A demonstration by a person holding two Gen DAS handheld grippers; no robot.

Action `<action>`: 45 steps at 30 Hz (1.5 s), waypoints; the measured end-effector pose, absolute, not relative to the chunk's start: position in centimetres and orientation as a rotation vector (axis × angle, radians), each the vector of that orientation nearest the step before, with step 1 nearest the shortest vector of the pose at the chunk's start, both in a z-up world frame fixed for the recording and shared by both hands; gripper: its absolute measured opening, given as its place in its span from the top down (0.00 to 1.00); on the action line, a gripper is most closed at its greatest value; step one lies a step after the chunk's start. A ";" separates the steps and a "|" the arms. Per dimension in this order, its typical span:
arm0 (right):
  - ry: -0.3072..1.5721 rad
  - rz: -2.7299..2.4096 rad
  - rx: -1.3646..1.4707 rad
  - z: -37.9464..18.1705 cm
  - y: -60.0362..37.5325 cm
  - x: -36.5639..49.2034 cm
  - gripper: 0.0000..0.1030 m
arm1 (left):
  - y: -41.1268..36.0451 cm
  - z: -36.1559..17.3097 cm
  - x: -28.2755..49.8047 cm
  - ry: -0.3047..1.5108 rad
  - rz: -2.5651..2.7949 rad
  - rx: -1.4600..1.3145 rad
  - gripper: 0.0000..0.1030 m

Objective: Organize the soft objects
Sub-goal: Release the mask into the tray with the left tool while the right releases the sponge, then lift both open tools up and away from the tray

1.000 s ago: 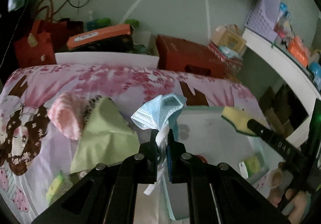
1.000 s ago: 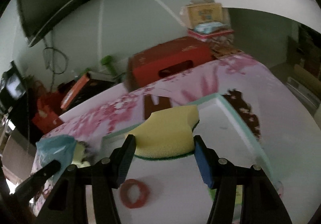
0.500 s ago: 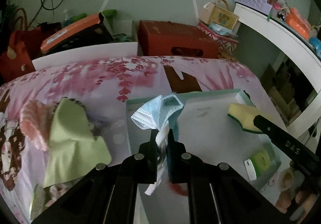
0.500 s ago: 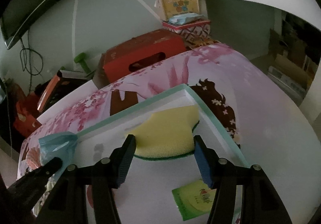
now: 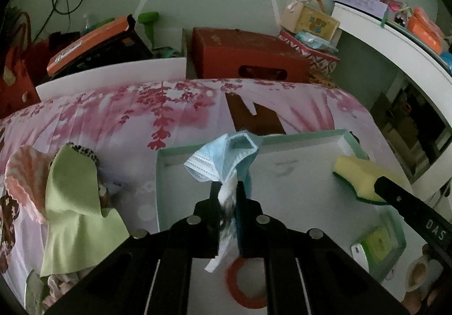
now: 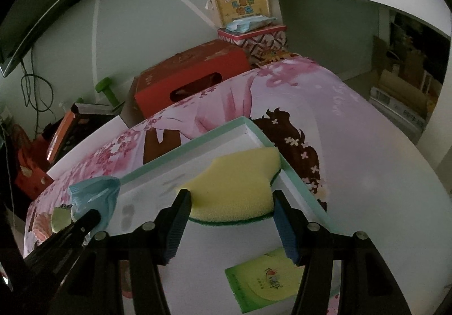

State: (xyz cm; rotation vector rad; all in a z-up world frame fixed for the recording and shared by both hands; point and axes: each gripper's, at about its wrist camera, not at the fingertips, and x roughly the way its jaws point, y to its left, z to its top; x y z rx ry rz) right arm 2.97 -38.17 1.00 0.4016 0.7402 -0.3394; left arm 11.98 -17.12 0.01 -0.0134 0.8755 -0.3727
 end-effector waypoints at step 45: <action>0.822 -0.367 0.260 1.2 -36.2 3.2 0.00 | -12.2 1.1 10.5 0.945 -0.207 -0.047 0.02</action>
